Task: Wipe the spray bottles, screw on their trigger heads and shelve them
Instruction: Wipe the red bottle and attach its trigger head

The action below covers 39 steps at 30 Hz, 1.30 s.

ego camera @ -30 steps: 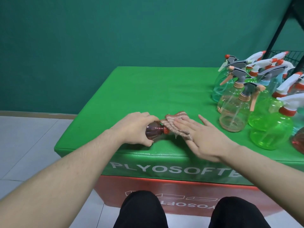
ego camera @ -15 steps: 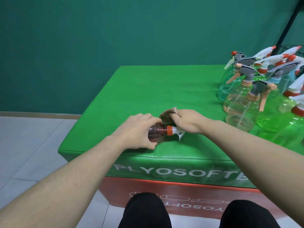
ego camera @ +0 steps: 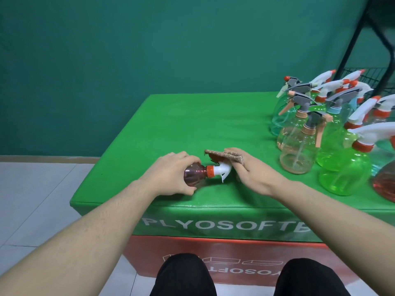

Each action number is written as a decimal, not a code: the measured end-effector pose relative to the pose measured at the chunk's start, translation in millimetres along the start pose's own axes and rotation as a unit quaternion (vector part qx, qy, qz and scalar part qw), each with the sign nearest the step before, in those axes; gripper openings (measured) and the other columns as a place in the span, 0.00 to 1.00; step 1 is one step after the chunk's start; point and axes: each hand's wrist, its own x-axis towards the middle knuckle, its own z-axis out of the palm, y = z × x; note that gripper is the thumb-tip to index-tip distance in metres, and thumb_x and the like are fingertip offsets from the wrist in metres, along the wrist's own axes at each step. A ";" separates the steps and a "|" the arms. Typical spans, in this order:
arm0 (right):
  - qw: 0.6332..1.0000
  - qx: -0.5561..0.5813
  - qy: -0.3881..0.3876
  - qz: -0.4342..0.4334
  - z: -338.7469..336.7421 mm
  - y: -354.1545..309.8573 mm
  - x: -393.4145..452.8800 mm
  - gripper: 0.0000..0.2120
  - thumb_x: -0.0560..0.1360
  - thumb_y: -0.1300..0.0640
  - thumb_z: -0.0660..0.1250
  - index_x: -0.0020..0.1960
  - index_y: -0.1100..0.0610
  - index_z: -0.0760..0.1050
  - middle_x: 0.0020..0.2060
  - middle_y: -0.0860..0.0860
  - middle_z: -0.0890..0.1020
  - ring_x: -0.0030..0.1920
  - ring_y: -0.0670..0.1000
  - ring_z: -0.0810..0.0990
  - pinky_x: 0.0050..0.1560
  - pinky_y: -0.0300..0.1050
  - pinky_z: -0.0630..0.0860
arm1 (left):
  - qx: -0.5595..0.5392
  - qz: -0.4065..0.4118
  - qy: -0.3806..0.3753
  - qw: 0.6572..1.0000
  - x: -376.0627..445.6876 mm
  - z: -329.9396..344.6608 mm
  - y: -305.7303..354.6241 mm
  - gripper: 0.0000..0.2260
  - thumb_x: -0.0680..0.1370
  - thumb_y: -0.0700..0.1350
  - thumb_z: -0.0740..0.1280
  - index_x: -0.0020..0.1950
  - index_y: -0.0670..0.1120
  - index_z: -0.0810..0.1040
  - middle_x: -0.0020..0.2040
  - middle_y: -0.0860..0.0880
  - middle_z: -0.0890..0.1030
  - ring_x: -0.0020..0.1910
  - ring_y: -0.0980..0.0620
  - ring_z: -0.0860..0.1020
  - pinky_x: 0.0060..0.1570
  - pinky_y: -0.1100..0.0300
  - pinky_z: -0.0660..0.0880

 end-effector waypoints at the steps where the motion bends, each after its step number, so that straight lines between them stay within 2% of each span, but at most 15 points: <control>1: 0.999 0.027 0.014 0.021 2.7 -2.3 -4.1 0.22 0.86 0.50 0.49 0.79 0.52 0.62 0.75 0.44 0.67 0.74 0.42 0.63 0.70 0.25 0.51 | -0.003 -0.004 0.001 1.000 0.6 0.1 0.4 0.33 0.70 0.60 0.76 0.73 0.56 0.71 0.59 0.56 0.76 0.55 0.54 0.73 0.61 0.58 0.71; 3: 0.995 0.080 0.045 0.042 8.0 -8.7 -11.8 0.19 0.86 0.49 0.48 0.76 0.44 0.64 0.68 0.40 0.73 0.67 0.39 0.68 0.67 0.29 0.60 | -0.009 -0.016 0.002 1.000 1.8 0.3 1.9 0.32 0.70 0.59 0.77 0.72 0.56 0.72 0.58 0.56 0.77 0.55 0.53 0.74 0.59 0.58 0.72; 5: 0.989 0.118 0.060 0.059 14.8 -17.9 -18.7 0.15 0.87 0.50 0.48 0.66 0.41 0.70 0.53 0.39 0.76 0.56 0.44 0.72 0.53 0.28 0.66 | -0.020 -0.035 0.010 0.999 4.0 0.6 2.5 0.32 0.70 0.58 0.77 0.71 0.55 0.72 0.57 0.55 0.77 0.54 0.52 0.75 0.56 0.58 0.73; 8: 0.989 0.127 0.042 0.063 29.6 -29.2 -25.0 0.20 0.87 0.51 0.48 0.75 0.51 0.67 0.69 0.51 0.74 0.69 0.50 0.71 0.62 0.34 0.64 | -0.050 -0.082 0.039 0.995 7.7 0.4 1.7 0.32 0.68 0.57 0.78 0.70 0.54 0.73 0.55 0.54 0.77 0.51 0.52 0.76 0.49 0.58 0.71; 11: 0.980 0.169 0.082 0.063 43.5 -33.8 -23.6 0.21 0.87 0.52 0.50 0.79 0.48 0.63 0.74 0.45 0.68 0.73 0.42 0.64 0.63 0.23 0.57 | -0.053 -0.104 0.049 0.992 10.8 1.7 2.8 0.32 0.68 0.57 0.78 0.69 0.55 0.73 0.54 0.54 0.77 0.50 0.51 0.76 0.48 0.58 0.71; 14: 0.971 0.196 0.124 0.065 48.2 -40.1 -18.9 0.22 0.87 0.53 0.50 0.80 0.45 0.59 0.72 0.39 0.66 0.73 0.38 0.60 0.58 0.15 0.51 | -0.044 -0.109 0.051 0.992 12.7 3.4 2.7 0.32 0.67 0.59 0.77 0.69 0.55 0.73 0.54 0.53 0.78 0.50 0.50 0.77 0.48 0.56 0.73; 16: 0.965 0.213 0.128 0.085 47.8 -44.3 -12.1 0.22 0.87 0.53 0.48 0.80 0.44 0.57 0.74 0.41 0.65 0.72 0.39 0.61 0.58 0.21 0.56 | -0.037 -0.103 0.047 0.993 12.5 3.5 2.4 0.32 0.68 0.59 0.77 0.70 0.54 0.72 0.54 0.53 0.77 0.50 0.50 0.76 0.49 0.55 0.75; 19: 0.958 0.219 0.153 0.104 45.0 -45.7 7.2 0.22 0.87 0.52 0.47 0.80 0.44 0.59 0.77 0.47 0.66 0.74 0.47 0.67 0.68 0.35 0.63 | -0.031 -0.087 0.047 0.995 9.6 5.9 2.4 0.33 0.68 0.59 0.76 0.70 0.54 0.72 0.55 0.53 0.77 0.52 0.50 0.75 0.53 0.53 0.76; 20: 0.957 0.218 0.158 0.109 42.6 -46.2 14.0 0.21 0.87 0.52 0.47 0.78 0.44 0.62 0.75 0.49 0.70 0.69 0.51 0.73 0.67 0.37 0.68 | -0.031 -0.083 0.048 0.995 7.9 6.3 2.8 0.32 0.69 0.59 0.76 0.71 0.54 0.71 0.56 0.53 0.77 0.53 0.50 0.75 0.54 0.53 0.76; 21: 0.955 0.221 0.160 0.118 39.9 -46.2 20.5 0.20 0.87 0.51 0.47 0.77 0.45 0.64 0.70 0.51 0.74 0.60 0.51 0.79 0.58 0.34 0.72 | -0.030 -0.079 0.050 0.995 6.7 6.9 2.5 0.32 0.69 0.59 0.75 0.71 0.54 0.71 0.56 0.54 0.76 0.53 0.51 0.74 0.54 0.54 0.76; 23: 0.946 0.237 0.149 0.163 33.3 -48.1 31.6 0.19 0.87 0.50 0.47 0.72 0.49 0.70 0.60 0.54 0.77 0.46 0.50 0.78 0.43 0.35 0.71 | -0.026 -0.073 0.052 0.996 5.7 7.4 1.4 0.32 0.70 0.58 0.75 0.72 0.54 0.71 0.57 0.54 0.76 0.54 0.51 0.73 0.53 0.55 0.74; 26: 0.919 0.291 0.140 0.226 29.8 -50.7 44.2 0.21 0.86 0.46 0.47 0.60 0.53 0.77 0.53 0.56 0.79 0.46 0.52 0.76 0.46 0.45 0.67 | -0.037 -0.077 0.056 0.995 5.3 6.2 1.0 0.31 0.72 0.59 0.75 0.72 0.54 0.70 0.57 0.53 0.75 0.54 0.51 0.73 0.55 0.54 0.74; 31: 0.895 0.354 0.136 0.233 43.1 -63.9 33.0 0.28 0.86 0.43 0.47 0.58 0.61 0.79 0.48 0.60 0.83 0.43 0.53 0.78 0.50 0.47 0.73 | -0.073 -0.118 0.072 0.988 5.9 3.8 -1.3 0.34 0.73 0.62 0.75 0.74 0.53 0.69 0.58 0.51 0.75 0.55 0.49 0.76 0.57 0.53 0.74; 35: 0.890 0.365 0.149 0.231 51.6 -66.6 28.5 0.23 0.86 0.44 0.47 0.57 0.55 0.76 0.56 0.58 0.81 0.57 0.56 0.79 0.58 0.47 0.71 | -0.072 -0.133 0.075 0.986 5.4 2.9 1.2 0.35 0.72 0.64 0.75 0.75 0.57 0.66 0.60 0.49 0.75 0.57 0.47 0.76 0.57 0.54 0.74; 39: 0.840 0.461 0.169 0.230 54.4 -61.2 34.3 0.22 0.85 0.43 0.50 0.49 0.53 0.78 0.54 0.55 0.83 0.56 0.54 0.81 0.57 0.48 0.74 | -0.112 -0.132 0.081 0.981 3.1 3.9 9.0 0.33 0.73 0.63 0.76 0.74 0.58 0.67 0.57 0.50 0.75 0.55 0.48 0.76 0.54 0.55 0.74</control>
